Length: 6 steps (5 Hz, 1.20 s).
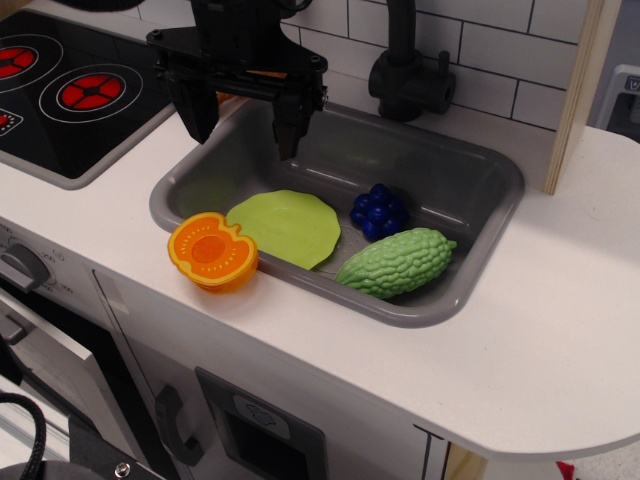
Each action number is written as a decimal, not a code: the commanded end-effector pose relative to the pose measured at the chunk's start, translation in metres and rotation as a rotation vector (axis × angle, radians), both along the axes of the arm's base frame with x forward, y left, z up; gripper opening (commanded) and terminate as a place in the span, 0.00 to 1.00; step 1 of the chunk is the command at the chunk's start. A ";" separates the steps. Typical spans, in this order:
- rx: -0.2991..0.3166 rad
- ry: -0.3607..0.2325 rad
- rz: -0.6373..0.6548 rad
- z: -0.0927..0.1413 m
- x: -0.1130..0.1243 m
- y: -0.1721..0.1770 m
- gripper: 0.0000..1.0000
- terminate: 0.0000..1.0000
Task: Put blueberries on plate sink
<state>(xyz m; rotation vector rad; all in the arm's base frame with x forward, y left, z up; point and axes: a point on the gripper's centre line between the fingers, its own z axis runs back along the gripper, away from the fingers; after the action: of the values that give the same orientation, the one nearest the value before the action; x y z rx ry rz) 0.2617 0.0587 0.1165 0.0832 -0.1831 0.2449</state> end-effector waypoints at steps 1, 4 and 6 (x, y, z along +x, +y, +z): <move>0.000 0.000 0.000 0.000 0.000 0.000 1.00 0.00; 0.006 -0.127 0.103 -0.024 0.058 -0.027 1.00 0.00; 0.019 -0.218 0.093 -0.056 0.077 -0.032 1.00 0.00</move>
<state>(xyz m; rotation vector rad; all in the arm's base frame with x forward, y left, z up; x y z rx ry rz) 0.3331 0.0262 0.0474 0.0916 -0.3571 0.3519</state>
